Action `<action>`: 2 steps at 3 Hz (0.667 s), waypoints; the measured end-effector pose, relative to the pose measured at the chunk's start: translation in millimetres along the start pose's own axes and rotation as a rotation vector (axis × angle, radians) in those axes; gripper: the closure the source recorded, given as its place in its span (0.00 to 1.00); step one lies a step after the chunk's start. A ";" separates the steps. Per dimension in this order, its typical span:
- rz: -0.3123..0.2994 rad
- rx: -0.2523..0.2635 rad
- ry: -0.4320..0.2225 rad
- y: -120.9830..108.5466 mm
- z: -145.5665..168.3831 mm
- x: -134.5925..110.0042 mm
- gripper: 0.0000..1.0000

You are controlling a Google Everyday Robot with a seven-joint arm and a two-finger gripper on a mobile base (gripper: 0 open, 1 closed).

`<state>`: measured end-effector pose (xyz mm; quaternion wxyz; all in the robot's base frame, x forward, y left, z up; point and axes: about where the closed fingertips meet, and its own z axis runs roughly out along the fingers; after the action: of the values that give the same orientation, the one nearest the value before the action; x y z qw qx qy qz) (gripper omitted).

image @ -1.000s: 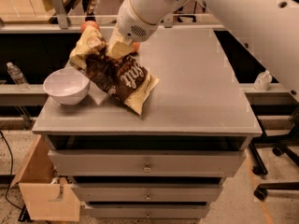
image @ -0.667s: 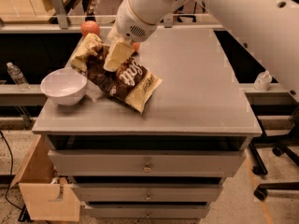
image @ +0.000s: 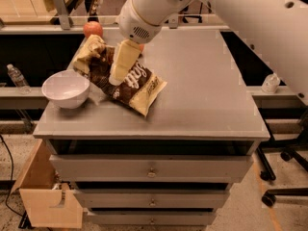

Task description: Move brown chip bag near white bowl

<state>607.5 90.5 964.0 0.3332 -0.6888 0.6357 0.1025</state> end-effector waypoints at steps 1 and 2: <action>0.025 0.031 0.024 5.2 -19.9 18.4 0.00; 0.086 0.083 0.053 13.8 -52.8 51.7 0.00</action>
Offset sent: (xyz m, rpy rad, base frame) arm -0.0334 -0.1482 0.0095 -0.0126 -0.0190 -0.2641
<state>588.4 18.1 970.2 0.3397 -0.6489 0.6770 0.0721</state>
